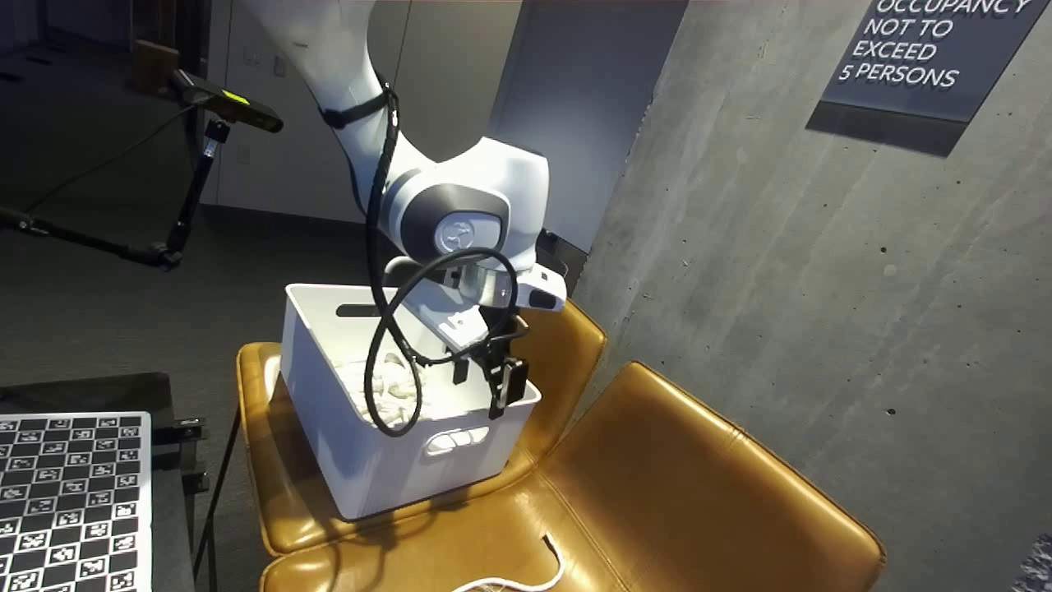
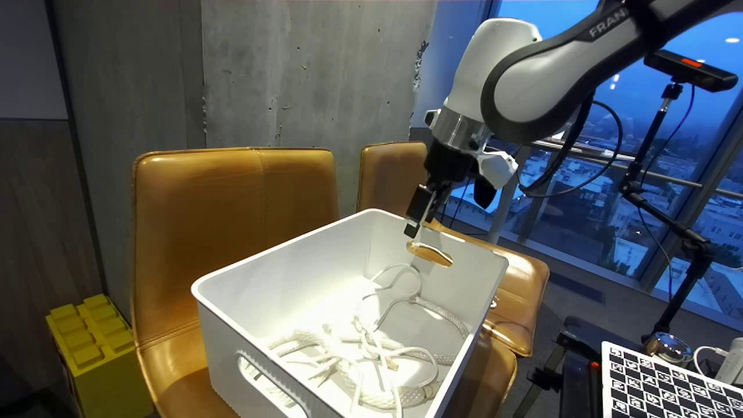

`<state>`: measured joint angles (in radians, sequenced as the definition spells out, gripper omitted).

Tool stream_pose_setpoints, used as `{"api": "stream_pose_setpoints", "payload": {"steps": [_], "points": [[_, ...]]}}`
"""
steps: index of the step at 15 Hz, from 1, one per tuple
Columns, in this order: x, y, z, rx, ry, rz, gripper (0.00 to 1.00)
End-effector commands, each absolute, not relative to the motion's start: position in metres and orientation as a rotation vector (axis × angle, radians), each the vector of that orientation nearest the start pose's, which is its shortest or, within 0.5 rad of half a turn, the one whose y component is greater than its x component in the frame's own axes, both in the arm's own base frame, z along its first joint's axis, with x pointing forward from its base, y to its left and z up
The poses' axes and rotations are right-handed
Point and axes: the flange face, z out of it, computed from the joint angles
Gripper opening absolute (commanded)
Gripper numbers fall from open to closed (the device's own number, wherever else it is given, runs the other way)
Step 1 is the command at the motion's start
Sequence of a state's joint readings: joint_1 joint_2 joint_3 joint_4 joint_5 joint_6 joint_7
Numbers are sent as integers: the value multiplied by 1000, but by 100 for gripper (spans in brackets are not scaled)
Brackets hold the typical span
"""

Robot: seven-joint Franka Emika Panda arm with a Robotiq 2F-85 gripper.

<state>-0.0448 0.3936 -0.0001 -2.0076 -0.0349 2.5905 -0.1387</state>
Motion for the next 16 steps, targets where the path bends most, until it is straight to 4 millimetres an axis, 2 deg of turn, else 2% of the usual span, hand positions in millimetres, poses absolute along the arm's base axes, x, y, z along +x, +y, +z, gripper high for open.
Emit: {"api": "stream_pose_setpoints", "payload": {"steps": [1,3,6,8,11,14,16], "points": [[619,-65,327,-3093,-148,-309,100],[619,-102,343,-3071,-103,-319,100],[618,-164,347,-3041,-31,-296,100],[617,-207,335,-3004,29,-270,100],[615,-257,310,-2940,167,-249,100],[617,-294,271,-2931,271,-212,100],[621,-310,246,-2937,317,-182,100]]}}
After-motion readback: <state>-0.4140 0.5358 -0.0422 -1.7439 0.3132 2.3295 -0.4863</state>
